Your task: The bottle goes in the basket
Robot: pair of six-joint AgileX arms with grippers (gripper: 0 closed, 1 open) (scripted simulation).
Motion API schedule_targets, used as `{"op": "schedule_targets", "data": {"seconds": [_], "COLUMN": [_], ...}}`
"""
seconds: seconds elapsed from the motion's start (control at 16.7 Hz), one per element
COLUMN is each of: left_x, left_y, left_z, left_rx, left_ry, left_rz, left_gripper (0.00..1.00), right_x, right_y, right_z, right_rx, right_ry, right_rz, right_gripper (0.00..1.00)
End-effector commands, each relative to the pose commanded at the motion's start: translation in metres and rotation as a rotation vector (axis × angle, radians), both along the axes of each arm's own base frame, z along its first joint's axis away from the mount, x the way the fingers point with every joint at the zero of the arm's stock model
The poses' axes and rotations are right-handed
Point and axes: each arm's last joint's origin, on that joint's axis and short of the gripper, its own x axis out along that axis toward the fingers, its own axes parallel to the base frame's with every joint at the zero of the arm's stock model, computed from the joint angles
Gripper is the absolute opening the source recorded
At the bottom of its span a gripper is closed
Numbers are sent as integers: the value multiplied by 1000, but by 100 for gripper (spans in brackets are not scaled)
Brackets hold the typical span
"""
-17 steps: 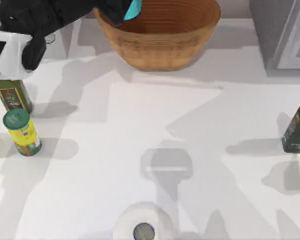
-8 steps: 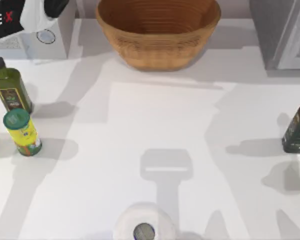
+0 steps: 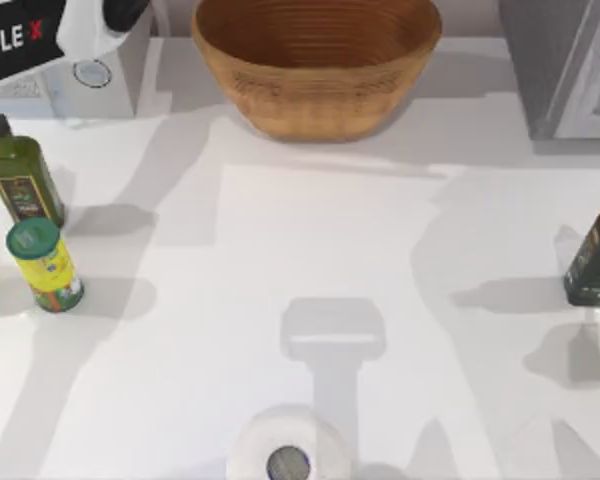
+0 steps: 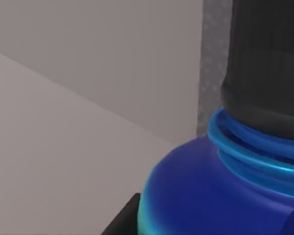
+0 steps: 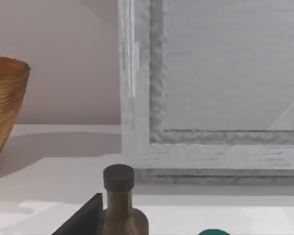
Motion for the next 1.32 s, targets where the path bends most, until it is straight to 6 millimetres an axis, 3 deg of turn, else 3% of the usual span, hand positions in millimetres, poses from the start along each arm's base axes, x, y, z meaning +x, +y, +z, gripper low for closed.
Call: {"op": "schedule_targets", "data": {"seconds": [0.36, 0.66, 1.32], "left_x": [26, 28, 28], "left_y": [-31, -34, -34], "left_z": [-27, -30, -30], "left_rx": [-1, 1, 1], "left_ry": [13, 13, 13], "left_rz": [-7, -6, -6], "left_gripper": [0, 0, 83], "right_x": [0, 0, 0], "right_y": [0, 0, 0], "right_z": [0, 0, 0], "right_rx": [0, 0, 0], "right_ry": [0, 0, 0], "right_rz": [0, 0, 0], "right_gripper": [100, 100, 100]}}
